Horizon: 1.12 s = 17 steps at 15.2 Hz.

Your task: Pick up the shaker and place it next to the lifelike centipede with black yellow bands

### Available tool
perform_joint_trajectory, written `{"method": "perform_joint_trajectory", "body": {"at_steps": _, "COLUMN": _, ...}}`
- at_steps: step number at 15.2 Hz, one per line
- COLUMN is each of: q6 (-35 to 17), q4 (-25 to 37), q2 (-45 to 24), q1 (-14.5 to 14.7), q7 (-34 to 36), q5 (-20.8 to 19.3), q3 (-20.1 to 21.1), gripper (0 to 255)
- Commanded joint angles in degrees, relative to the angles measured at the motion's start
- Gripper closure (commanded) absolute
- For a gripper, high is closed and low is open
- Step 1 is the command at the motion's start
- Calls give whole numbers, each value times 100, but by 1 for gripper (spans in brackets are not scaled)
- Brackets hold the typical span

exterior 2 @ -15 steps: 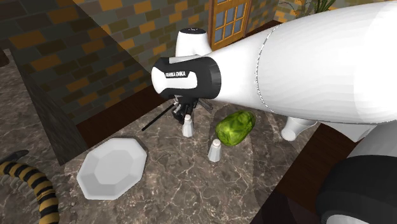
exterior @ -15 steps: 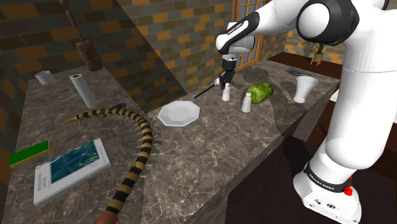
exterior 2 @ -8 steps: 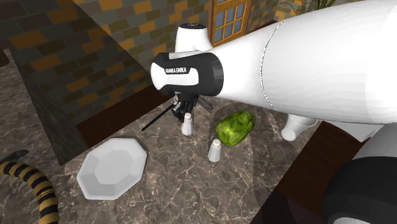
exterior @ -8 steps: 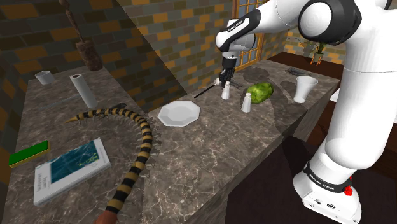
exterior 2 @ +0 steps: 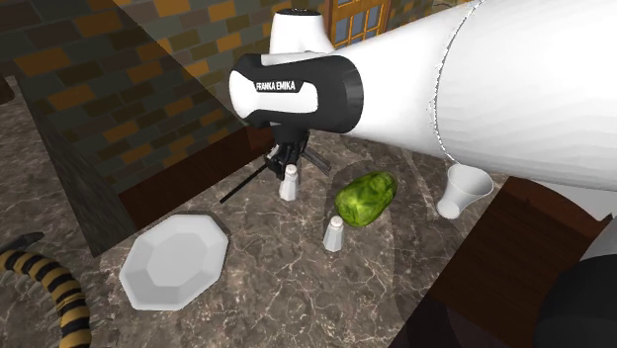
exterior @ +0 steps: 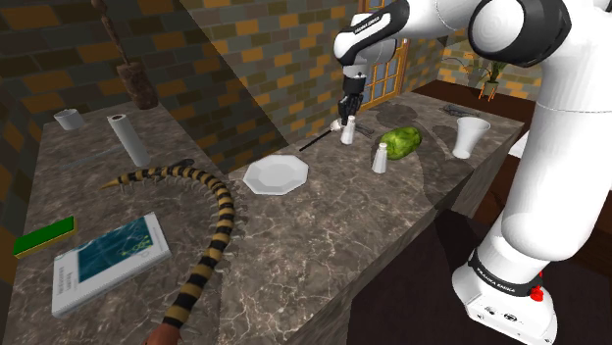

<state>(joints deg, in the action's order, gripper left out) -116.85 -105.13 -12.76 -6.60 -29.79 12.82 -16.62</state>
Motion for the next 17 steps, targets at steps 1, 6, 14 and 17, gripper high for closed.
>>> {"method": "perform_joint_trajectory", "body": {"at_steps": 1, "q6": 125, "q4": 61, "q2": 68, "q1": 5, "q7": 32, "q5": -34, "q3": -8, "gripper": 255}}
{"method": "perform_joint_trajectory", "body": {"at_steps": 6, "q6": 470, "q4": 312, "q2": 174, "q1": 7, "q7": 108, "q5": -96, "q3": -23, "gripper": 255}}
{"method": "perform_joint_trajectory", "body": {"at_steps": 14, "q6": 1043, "q4": 790, "q2": 282, "q1": 1, "q7": 212, "q5": -167, "q3": -40, "gripper": 255}}
{"method": "perform_joint_trajectory", "body": {"at_steps": 17, "q6": 1264, "q4": 995, "q2": 301, "q1": -5, "q7": 246, "q5": -184, "q3": -45, "gripper": 255}}
